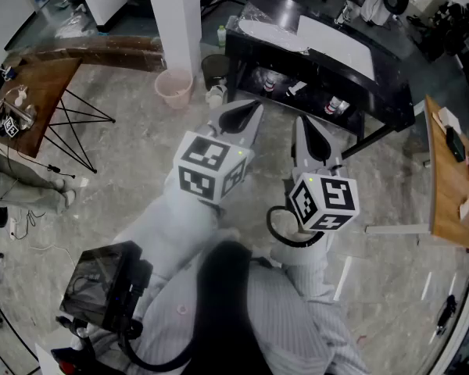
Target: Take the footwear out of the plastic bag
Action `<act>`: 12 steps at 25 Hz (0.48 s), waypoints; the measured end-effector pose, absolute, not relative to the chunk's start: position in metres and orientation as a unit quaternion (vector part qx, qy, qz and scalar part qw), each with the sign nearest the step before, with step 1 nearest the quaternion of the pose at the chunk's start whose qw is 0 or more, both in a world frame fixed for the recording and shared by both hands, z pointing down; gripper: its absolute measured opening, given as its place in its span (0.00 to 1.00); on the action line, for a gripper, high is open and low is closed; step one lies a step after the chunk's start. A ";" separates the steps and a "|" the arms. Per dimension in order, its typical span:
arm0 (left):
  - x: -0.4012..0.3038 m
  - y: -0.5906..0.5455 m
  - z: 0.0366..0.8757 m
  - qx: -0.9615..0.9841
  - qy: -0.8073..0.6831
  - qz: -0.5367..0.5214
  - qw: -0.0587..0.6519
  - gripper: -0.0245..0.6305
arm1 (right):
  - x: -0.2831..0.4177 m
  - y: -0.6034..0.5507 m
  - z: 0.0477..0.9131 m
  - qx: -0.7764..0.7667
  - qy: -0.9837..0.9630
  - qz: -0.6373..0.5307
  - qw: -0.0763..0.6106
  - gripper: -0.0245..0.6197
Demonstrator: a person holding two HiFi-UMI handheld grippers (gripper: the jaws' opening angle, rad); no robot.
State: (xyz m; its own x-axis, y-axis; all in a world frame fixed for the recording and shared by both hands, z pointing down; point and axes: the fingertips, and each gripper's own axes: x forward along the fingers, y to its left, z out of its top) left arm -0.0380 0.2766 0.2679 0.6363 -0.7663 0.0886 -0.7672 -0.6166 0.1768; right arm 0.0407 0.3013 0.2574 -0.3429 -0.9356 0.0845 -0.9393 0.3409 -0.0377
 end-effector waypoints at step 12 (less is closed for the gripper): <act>-0.031 0.278 0.271 0.900 -0.424 0.004 0.100 0.04 | 0.045 0.303 0.262 0.576 -0.816 0.042 0.025 0.06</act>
State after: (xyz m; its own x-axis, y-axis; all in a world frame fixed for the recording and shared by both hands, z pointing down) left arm -0.0308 0.2785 0.2709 0.6399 -0.7630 0.0921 -0.7646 -0.6199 0.1766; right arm 0.0455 0.3030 0.2624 -0.3359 -0.9377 0.0884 -0.9419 0.3337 -0.0393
